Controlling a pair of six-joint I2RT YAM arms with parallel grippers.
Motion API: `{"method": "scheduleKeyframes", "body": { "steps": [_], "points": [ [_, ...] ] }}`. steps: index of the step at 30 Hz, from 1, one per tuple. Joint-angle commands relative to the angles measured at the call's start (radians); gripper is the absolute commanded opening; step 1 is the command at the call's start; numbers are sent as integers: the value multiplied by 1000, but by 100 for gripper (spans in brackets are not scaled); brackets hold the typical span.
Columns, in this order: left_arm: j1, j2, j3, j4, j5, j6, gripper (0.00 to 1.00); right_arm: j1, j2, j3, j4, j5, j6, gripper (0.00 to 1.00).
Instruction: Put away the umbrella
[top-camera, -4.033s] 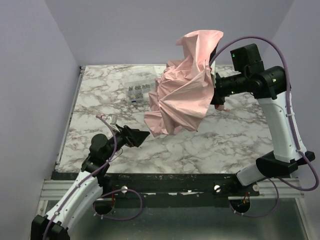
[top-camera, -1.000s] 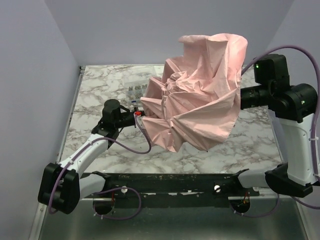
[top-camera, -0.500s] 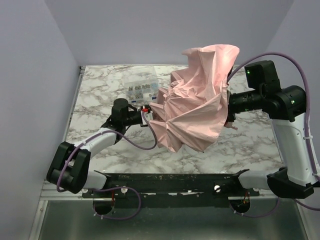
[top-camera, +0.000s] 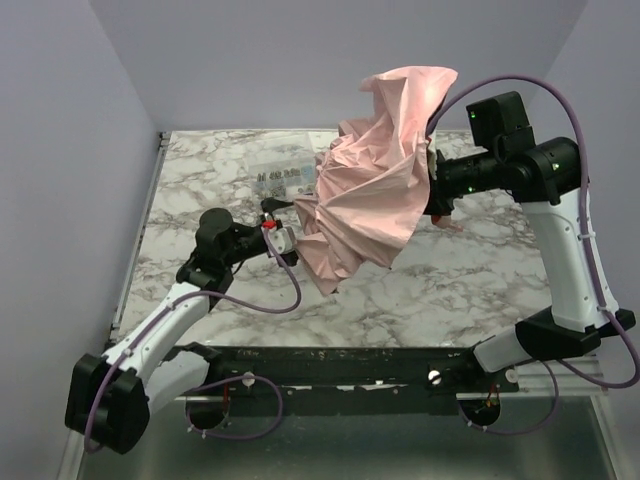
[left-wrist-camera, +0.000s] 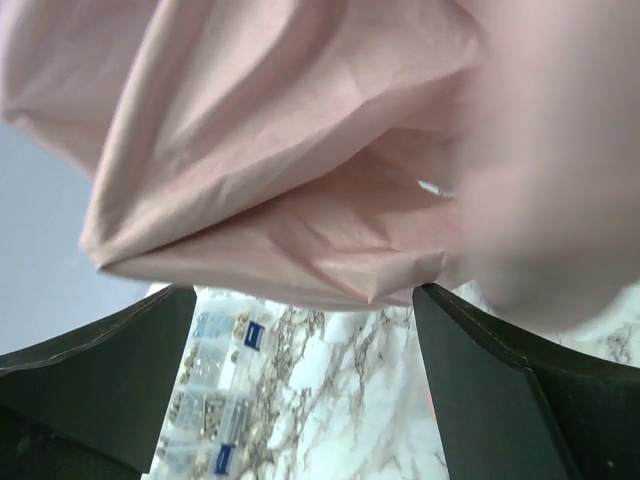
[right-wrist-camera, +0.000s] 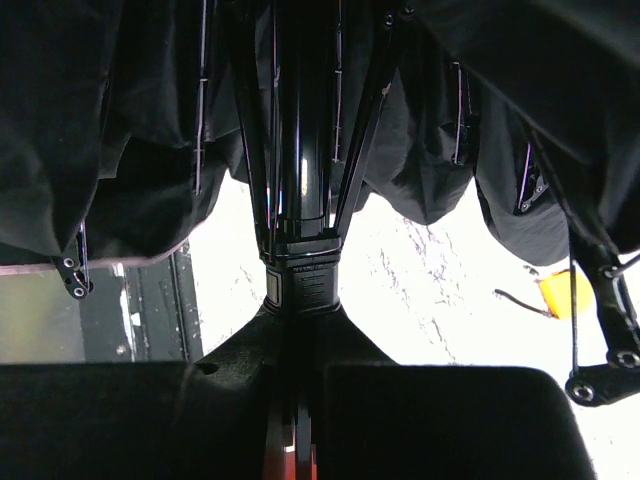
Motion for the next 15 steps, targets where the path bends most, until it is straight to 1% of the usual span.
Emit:
{"method": "scheduleKeyframes", "body": {
  "steps": [1, 5, 8, 10, 12, 13, 14, 15],
  "points": [
    [4, -150, -13, -168, -178, -133, 94, 6, -25, 19, 30, 17, -28, 0],
    [18, -319, -26, -220, -357, -415, 98, 6, -31, 32, 30, 43, -37, 0],
    [25, -442, -58, -272, -578, -728, 99, 6, -20, 30, 30, 34, -37, 0],
    [30, -515, -85, -298, -572, -848, 98, 6, -11, 15, 30, 20, -40, 0],
    [31, -575, -135, -267, -536, -1037, 99, 6, -12, -10, 30, -2, -57, 0],
    [30, -601, -176, -210, -496, -1143, 99, 5, -11, -20, 30, -8, -67, 0],
    [30, -618, -226, -143, -464, -1229, 97, 6, -7, -26, 30, -11, -75, 0],
    [29, -637, -286, -60, -452, -1354, 93, 6, -2, -26, 30, -11, -78, 0]
  ]
}}
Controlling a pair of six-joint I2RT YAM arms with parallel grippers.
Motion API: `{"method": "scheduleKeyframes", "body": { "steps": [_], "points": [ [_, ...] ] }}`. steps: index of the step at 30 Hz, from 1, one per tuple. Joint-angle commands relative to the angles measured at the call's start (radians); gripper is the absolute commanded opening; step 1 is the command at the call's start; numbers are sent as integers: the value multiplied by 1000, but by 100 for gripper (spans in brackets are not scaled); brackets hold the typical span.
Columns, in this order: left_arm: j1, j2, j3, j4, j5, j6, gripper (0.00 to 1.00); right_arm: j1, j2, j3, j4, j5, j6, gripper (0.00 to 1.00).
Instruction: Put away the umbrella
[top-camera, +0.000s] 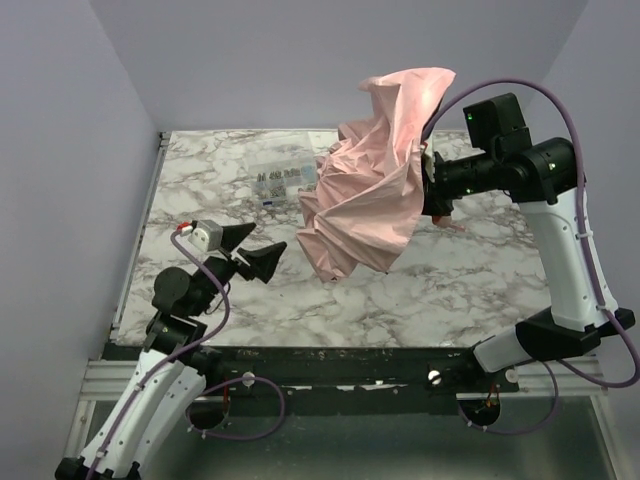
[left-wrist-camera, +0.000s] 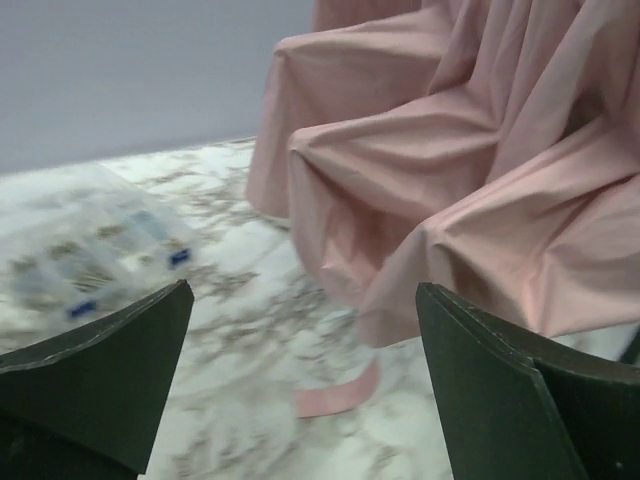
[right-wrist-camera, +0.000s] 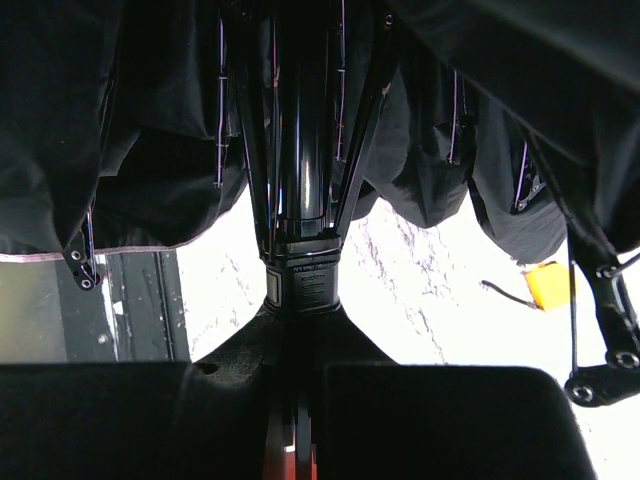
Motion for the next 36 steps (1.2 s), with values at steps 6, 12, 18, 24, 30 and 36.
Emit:
{"method": "scheduleKeyframes", "body": {
  "steps": [6, 12, 18, 24, 30, 36],
  "points": [
    [-60, -123, -303, 292, -28, -703, 86, 4, 56, -12, 31, -51, -52, 0],
    [-127, -27, -361, 543, -30, -748, 90, 4, 97, 4, 32, -98, -41, 0],
    [-255, 156, -302, 590, -248, -784, 93, 4, 112, 7, 33, -135, -30, 0],
    [-317, 427, -190, 831, -295, -840, 44, 4, 112, -32, 33, -130, -35, 0],
    [-346, 665, -33, 1124, -196, -879, 0, 10, 130, -141, 33, -90, -98, 0],
    [-381, 844, 63, 1398, -158, -899, 0, 11, 183, -246, 33, -22, -177, 0]
  ]
}}
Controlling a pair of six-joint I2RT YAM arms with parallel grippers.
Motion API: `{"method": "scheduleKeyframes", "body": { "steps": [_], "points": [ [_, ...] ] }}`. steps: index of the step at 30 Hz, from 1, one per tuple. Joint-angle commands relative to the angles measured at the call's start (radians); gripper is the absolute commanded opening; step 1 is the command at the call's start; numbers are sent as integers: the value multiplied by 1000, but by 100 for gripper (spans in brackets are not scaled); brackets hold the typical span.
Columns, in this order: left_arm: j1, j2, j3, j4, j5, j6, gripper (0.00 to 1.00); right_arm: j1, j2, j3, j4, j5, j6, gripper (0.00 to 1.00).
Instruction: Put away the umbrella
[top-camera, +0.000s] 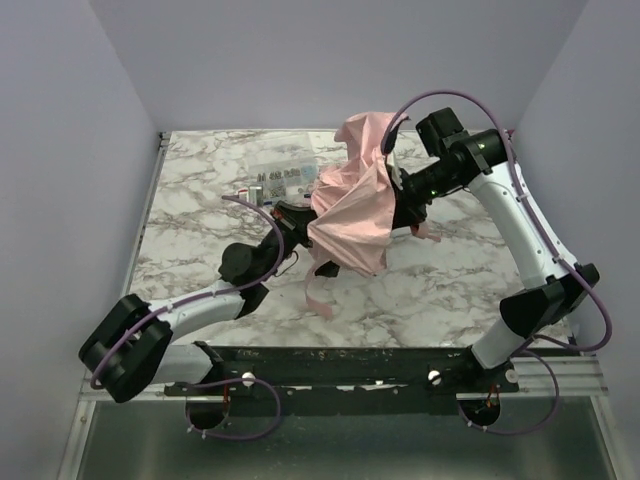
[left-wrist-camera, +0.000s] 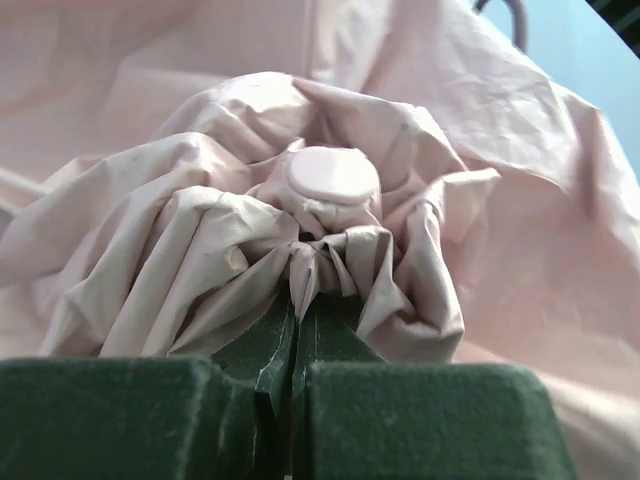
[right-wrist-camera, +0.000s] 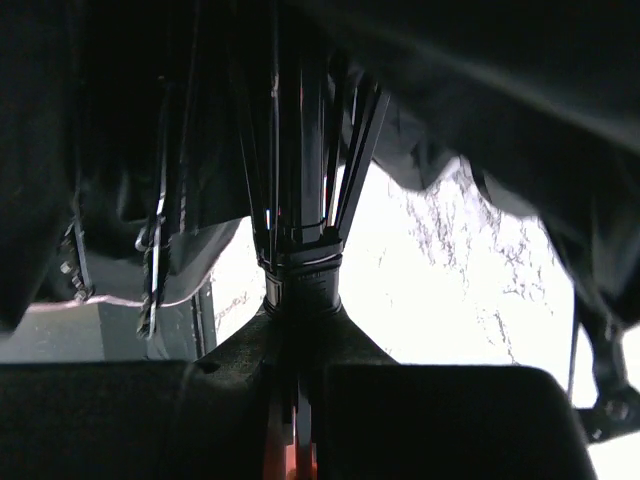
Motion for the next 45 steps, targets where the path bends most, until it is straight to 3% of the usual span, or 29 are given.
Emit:
{"method": "scheduleKeyframes", "body": {
  "steps": [1, 5, 11, 14, 18, 20, 26, 30, 38, 45],
  "points": [
    [-24, 87, 57, 312, 58, -33, 0, 9, 43, -54, 26, 38, -83, 0],
    [-24, 109, 41, 277, 83, -33, 11, -16, 48, 46, 30, 22, -73, 0],
    [-19, -13, -126, 156, 47, 51, 49, -80, 72, 214, 25, 89, -85, 0],
    [-10, -173, -177, -70, -1, 141, 64, -116, 73, 262, 25, 91, -98, 0],
    [14, -375, -159, -508, -135, 235, 80, -117, 73, 301, 25, 104, -104, 0],
    [54, -436, -163, -609, -178, 230, 87, -117, 66, 299, 26, 104, -113, 0],
    [236, -409, -149, -646, -17, 69, 89, -118, 54, 265, 26, 117, -172, 0],
    [256, -335, -95, -634, 68, 63, 89, -118, 66, 282, 28, 155, -211, 0],
    [278, -349, -101, -667, 97, 70, 88, -179, 152, 573, 83, 173, -136, 0],
    [300, -347, -106, -663, 118, 64, 87, -184, 114, 540, 235, 201, -125, 0]
  ]
}}
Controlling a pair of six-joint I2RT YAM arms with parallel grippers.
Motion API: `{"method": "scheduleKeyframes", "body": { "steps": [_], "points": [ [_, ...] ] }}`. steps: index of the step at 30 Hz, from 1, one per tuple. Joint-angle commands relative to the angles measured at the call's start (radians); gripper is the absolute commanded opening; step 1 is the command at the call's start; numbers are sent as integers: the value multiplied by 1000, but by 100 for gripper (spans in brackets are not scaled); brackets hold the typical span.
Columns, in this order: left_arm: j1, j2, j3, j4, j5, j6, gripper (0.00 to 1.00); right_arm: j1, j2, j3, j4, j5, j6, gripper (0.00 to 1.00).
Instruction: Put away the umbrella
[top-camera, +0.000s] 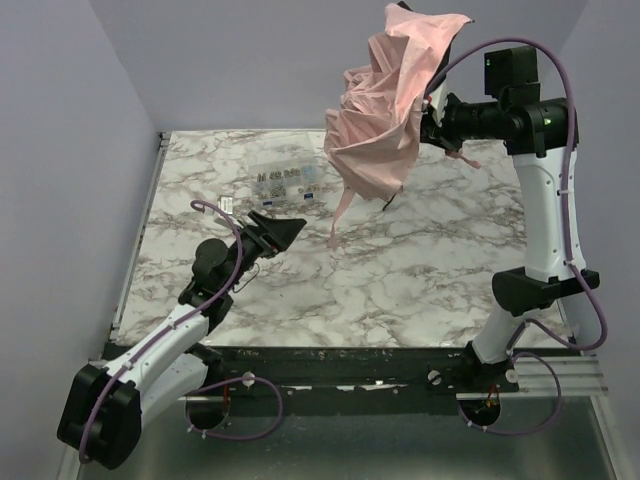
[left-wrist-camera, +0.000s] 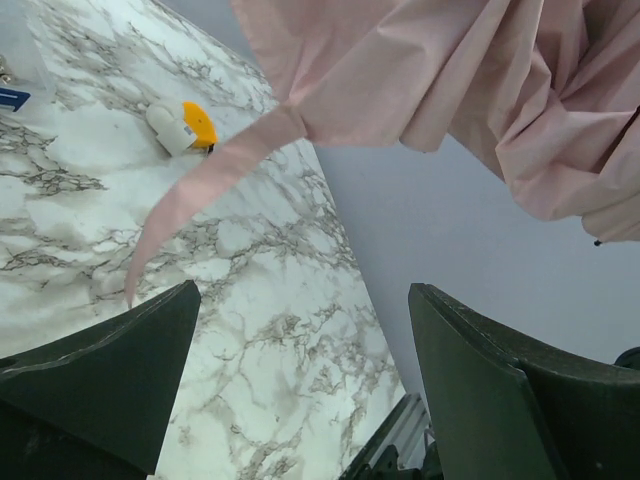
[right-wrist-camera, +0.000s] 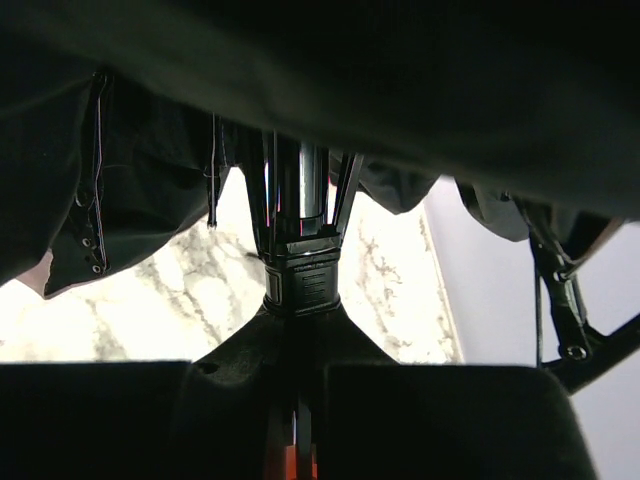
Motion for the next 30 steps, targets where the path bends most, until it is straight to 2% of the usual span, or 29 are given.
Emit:
{"method": "scheduleKeyframes", "body": {
  "steps": [1, 7, 12, 19, 25, 30],
  "points": [
    [22, -16, 15, -17, 37, 8, 87, 2, -30, -5, 184, 31, 28, 0],
    [32, -22, 32, -49, 59, 34, 87, -9, 14, 81, 262, 38, 40, 0],
    [42, -38, 12, -70, 66, 58, 87, -8, 19, 20, 251, 22, -46, 0],
    [70, -144, -27, -171, 49, 119, 87, -7, -31, -265, 131, -100, -161, 0],
    [79, -223, -69, -223, 63, 117, 87, -7, -157, -565, 121, -162, -199, 0],
    [81, -220, -116, -203, 91, 70, 87, -7, -225, -714, 123, -183, -212, 0]
  ]
}}
